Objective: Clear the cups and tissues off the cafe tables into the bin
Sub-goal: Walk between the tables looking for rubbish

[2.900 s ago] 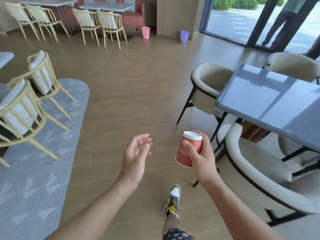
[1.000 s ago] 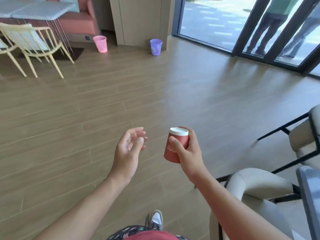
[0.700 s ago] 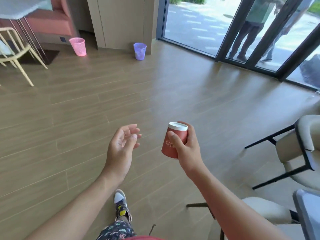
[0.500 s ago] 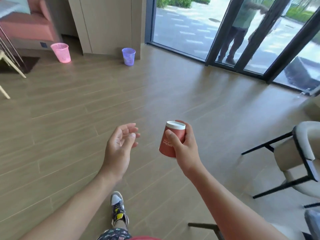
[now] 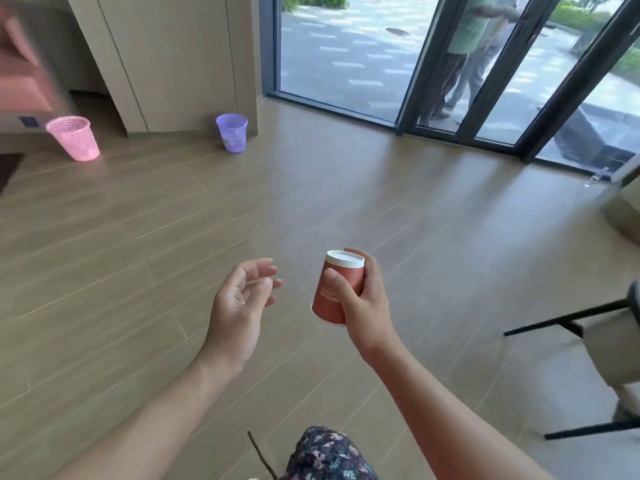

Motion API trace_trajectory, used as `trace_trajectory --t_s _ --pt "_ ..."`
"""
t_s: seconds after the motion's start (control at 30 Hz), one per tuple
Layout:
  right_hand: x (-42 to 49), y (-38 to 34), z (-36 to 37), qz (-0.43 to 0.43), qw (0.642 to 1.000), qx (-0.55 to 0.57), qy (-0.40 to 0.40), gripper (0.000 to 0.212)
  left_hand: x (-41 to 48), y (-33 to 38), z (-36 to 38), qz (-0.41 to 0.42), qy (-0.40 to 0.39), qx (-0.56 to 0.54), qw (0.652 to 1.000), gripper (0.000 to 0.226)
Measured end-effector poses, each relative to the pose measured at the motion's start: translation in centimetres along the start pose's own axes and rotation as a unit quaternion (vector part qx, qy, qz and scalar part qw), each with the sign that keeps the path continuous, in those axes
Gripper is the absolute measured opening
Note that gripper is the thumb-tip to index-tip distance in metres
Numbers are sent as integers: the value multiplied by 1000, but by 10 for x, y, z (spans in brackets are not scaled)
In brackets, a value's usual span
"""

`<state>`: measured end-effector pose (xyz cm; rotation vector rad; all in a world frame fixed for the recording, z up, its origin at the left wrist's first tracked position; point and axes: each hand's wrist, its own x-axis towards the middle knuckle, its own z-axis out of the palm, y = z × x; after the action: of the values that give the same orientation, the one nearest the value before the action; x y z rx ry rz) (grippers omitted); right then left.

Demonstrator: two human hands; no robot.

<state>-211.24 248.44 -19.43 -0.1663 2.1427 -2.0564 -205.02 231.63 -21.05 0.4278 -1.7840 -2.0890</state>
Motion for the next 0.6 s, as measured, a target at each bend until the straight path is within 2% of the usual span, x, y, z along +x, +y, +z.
trace_trajectory --t_s 0.37,0.6 --pt "278 24 66 6 1000 8 -18 48 277 -28 9 -7 27 10 1000 27" --pt "477 -4 97 8 998 2 -59 46 460 -23 30 -9 62 21 998 23"
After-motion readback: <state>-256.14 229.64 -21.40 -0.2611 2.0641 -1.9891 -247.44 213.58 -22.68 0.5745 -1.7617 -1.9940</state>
